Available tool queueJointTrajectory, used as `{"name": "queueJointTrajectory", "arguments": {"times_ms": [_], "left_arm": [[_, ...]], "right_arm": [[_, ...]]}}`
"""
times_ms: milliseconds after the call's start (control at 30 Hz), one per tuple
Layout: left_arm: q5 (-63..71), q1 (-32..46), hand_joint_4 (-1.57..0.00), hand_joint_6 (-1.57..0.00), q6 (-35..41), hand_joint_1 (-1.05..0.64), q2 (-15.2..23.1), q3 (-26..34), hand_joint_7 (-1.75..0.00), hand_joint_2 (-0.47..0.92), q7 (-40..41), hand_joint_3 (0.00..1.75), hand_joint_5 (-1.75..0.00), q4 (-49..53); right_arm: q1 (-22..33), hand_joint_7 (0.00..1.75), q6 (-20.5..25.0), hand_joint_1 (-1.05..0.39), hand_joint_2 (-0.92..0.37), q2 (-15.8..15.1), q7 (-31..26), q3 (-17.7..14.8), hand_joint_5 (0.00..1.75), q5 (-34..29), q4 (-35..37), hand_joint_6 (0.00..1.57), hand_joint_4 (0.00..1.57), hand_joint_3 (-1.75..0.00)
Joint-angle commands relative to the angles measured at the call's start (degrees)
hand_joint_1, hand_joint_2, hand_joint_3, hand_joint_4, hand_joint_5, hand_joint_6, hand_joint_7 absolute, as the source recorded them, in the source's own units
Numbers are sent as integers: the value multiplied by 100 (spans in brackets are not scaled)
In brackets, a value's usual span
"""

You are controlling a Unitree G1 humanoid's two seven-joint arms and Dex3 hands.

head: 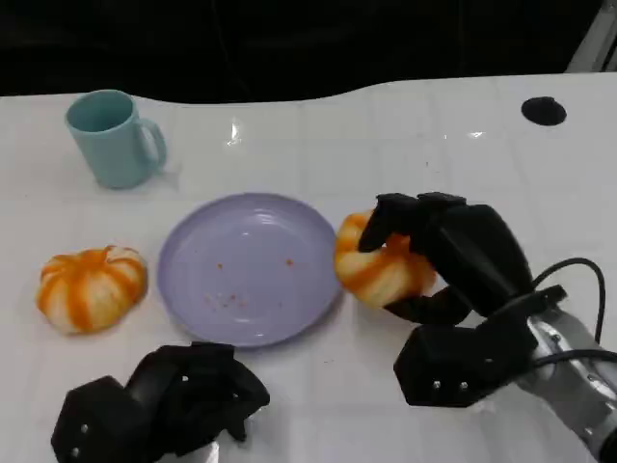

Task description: Grasp the bread from the table and place it into the plate.

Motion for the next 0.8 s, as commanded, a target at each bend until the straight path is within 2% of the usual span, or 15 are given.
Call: {"name": "queueJointTrajectory", "arguments": {"times_ms": [33, 133, 267, 500, 600, 700, 733, 800], "left_arm": [[16, 46, -99, -123, 55, -99, 49, 19, -78, 88, 38, 0, -144, -6], [37, 48, -99, -124, 45, -100, 53, 3, -78, 89, 44, 0, -144, -8], [32, 39, -98, -123, 4, -100, 48, -13, -79, 89, 11, 0, -144, 23], [33, 6, -98, -122, -25, -100, 25, -44, -80, 89, -10, 0, -145, 101], [53, 5, -99, -122, 1, -101, 14, -66, -80, 89, 9, 0, -146, 96], [55, 4, -99, -121, -27, -101, 11, -81, -79, 89, -4, 0, -146, 108], [60, 5, -99, -121, -34, -100, 11, -85, -79, 89, -2, 0, -146, 109], [74, 3, -99, -121, -63, -100, 6, -91, -78, 89, 8, 0, -146, 118]], "right_arm": [[-373, 161, -102, -4, -19, 318, 73, -8, 175, 101, 362, 85, 101, -147], [-564, 162, -60, -5, -20, 567, 90, 30, 175, 73, 639, 84, 100, -144], [-867, 162, -229, -8, -22, 881, -73, 86, 175, 46, 1183, 83, 99, -144], [-1397, 164, -414, -11, -26, 1380, -590, 175, 175, -32, 2226, 80, 101, -140], [-1555, 161, -480, -11, -31, 1589, -615, 119, 175, 103, 2571, 77, 98, -132], [-1664, 129, -558, -7, -33, 1738, -390, 18, 175, 315, 2850, 80, 87, -126], [-1690, 106, -548, -8, -38, 1763, -250, -14, 159, 385, 2905, 76, 77, -115], [-1725, 69, -505, -11, -50, 1762, 28, -16, 134, 453, 2944, 74, 69, -94]]}}
